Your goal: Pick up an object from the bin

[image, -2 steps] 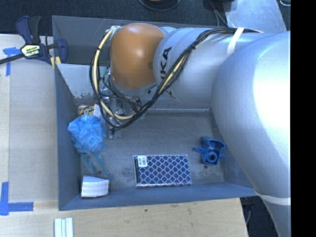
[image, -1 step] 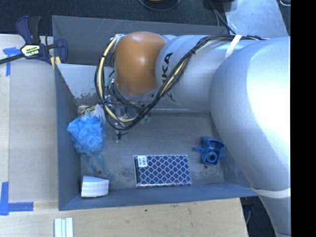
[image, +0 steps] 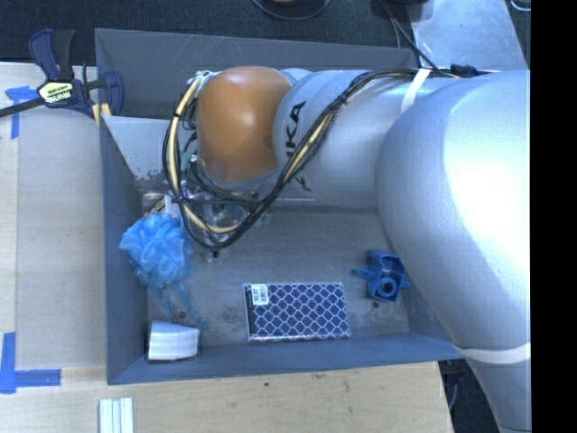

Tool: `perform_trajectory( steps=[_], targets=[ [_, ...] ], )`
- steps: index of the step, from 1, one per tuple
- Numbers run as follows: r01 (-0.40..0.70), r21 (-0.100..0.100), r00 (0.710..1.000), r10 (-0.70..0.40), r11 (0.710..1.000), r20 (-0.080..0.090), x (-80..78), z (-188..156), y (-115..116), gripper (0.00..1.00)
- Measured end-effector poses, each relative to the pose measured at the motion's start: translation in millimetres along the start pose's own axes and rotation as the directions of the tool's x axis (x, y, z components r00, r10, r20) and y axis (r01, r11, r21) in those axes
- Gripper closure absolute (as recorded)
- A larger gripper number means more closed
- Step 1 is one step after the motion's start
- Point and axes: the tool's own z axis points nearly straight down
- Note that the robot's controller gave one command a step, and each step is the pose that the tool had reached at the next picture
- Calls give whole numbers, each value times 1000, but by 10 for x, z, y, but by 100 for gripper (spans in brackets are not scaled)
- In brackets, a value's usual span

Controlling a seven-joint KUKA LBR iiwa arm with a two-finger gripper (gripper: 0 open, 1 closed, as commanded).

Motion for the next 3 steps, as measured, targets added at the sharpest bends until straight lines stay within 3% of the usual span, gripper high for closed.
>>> perform_trajectory(
  steps=[1,2,3],
  targets=[
    [43,-8,999,-43,999,-5,-136,35,257,100],
    [43,-9,999,-43,999,-5,-136,35,258,100],
    [67,-10,998,-67,998,-10,-157,-782,238,100]
  ],
)
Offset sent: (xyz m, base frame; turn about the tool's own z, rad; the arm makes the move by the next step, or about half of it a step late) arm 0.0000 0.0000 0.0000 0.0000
